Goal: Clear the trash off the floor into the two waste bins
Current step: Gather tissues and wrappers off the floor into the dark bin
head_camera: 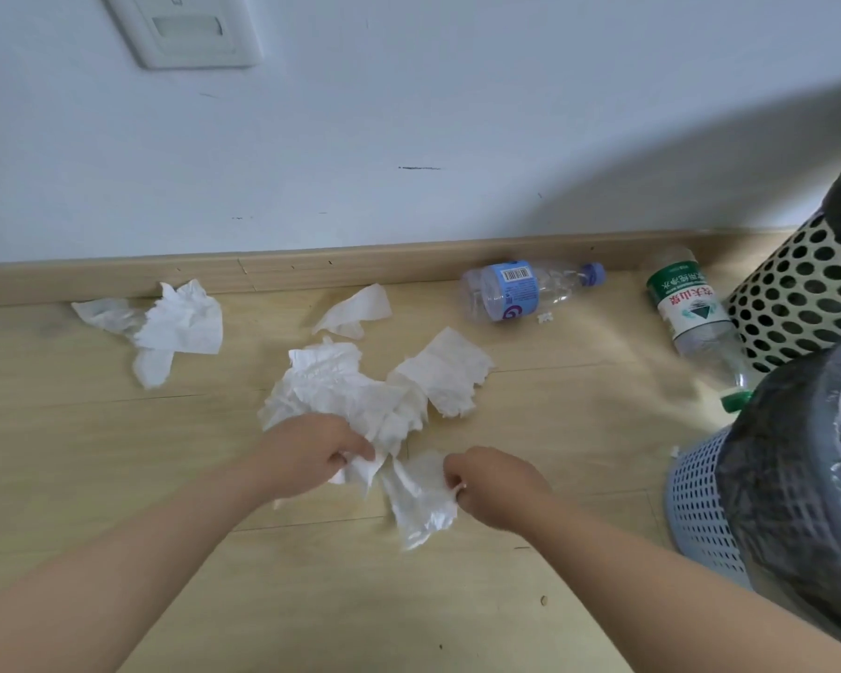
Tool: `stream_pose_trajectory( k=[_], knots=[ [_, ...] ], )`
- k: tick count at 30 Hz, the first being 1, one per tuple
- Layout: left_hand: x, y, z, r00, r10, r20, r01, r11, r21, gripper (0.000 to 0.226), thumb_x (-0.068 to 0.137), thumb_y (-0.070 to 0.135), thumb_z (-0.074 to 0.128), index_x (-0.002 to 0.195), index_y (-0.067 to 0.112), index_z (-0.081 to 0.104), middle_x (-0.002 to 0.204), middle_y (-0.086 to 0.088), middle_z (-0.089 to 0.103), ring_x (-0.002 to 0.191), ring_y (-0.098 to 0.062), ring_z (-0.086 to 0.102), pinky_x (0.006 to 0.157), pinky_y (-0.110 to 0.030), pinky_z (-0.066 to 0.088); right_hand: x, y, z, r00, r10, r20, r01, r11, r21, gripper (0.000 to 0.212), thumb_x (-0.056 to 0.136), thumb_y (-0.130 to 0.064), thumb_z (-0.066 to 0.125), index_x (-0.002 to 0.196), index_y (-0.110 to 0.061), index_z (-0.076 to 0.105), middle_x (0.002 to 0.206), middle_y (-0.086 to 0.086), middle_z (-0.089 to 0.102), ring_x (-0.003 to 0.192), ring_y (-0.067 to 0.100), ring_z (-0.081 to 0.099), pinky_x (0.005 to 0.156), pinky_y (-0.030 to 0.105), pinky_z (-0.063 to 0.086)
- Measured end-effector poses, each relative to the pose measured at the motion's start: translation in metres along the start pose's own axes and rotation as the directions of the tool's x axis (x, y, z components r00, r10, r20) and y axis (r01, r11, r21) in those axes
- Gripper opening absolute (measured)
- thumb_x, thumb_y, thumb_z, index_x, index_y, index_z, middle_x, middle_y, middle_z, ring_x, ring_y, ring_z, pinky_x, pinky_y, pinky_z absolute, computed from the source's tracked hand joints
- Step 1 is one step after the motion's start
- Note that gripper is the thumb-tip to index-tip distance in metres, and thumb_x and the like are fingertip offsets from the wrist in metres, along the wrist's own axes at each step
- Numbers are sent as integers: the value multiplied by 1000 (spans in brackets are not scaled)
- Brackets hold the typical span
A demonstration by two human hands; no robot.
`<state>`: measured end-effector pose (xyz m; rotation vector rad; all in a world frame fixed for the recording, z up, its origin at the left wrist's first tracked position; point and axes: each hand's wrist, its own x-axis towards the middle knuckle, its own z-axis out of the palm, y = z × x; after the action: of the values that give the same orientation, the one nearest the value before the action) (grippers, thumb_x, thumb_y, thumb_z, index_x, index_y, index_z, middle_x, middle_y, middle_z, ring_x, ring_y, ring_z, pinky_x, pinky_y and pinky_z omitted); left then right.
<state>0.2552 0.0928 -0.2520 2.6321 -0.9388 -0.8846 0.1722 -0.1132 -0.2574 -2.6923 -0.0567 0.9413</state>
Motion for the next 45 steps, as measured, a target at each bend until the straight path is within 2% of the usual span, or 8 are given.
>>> stream_pose_trajectory(
  k=[11,15,18,24,28,32,38,45],
  knots=[
    [-20,39,-130,975,-70,-210,57,996,-65,15,92,23,54,98,27,67,65,10,52,60,-3,44,55,-21,31,14,15,-73,885,324,-335,-133,865,485,23,86,-18,47,63,-15,46,84,6,50,79,25,47,56,27,33],
    [-14,33,-123,667,-3,-745,23,1000,16,21,91,18,50,104,19,67,86,0,62,82,-22,56,69,-29,38,17,8,-74,857,260,-445,-84,922,377,15,88,-22,48,86,-14,61,133,0,41,122,21,35,92,28,36],
    [-1,13,-83,559,118,-821,68,980,187,29,82,14,46,102,8,66,91,-8,68,81,-30,63,69,-34,46,20,5,-51,949,143,-280,-98,981,167,27,91,-25,46,112,-15,60,154,-3,20,137,24,21,106,34,29],
    [3,-16,14,970,-112,-214,156,966,204,68,86,35,58,145,17,30,152,2,28,141,-20,26,105,-43,33,4,15,-4,996,43,-75,-49,995,-82,35,95,-20,38,128,-16,49,156,-3,14,138,23,20,105,36,27],
    [-1,-19,27,941,45,-335,41,969,244,25,65,22,61,89,23,70,91,7,70,84,-18,70,60,-32,52,2,20,-7,987,8,-161,-34,987,-158,29,95,-19,39,119,-15,53,124,1,46,114,23,43,85,29,32],
    [6,-10,4,956,-125,-266,173,971,166,32,90,15,41,111,26,63,108,9,65,106,-16,58,92,-33,32,3,20,-6,988,66,-140,-70,997,-28,18,91,-10,41,83,-16,56,72,-6,35,83,19,43,67,26,29],
    [16,-1,-44,969,-144,-201,180,969,169,20,90,20,47,102,22,62,100,6,64,94,-17,58,71,-27,35,5,25,-27,970,218,-103,-159,900,405,20,83,-9,51,68,-18,42,66,-5,44,61,10,40,52,23,29],
    [27,52,-103,914,-136,-381,57,976,-211,10,90,31,56,91,22,60,71,3,50,64,-17,46,56,-27,30,-12,21,-101,872,438,-219,60,348,935,20,81,2,47,97,-3,57,85,7,57,76,22,55,71,33,48]
  ],
)
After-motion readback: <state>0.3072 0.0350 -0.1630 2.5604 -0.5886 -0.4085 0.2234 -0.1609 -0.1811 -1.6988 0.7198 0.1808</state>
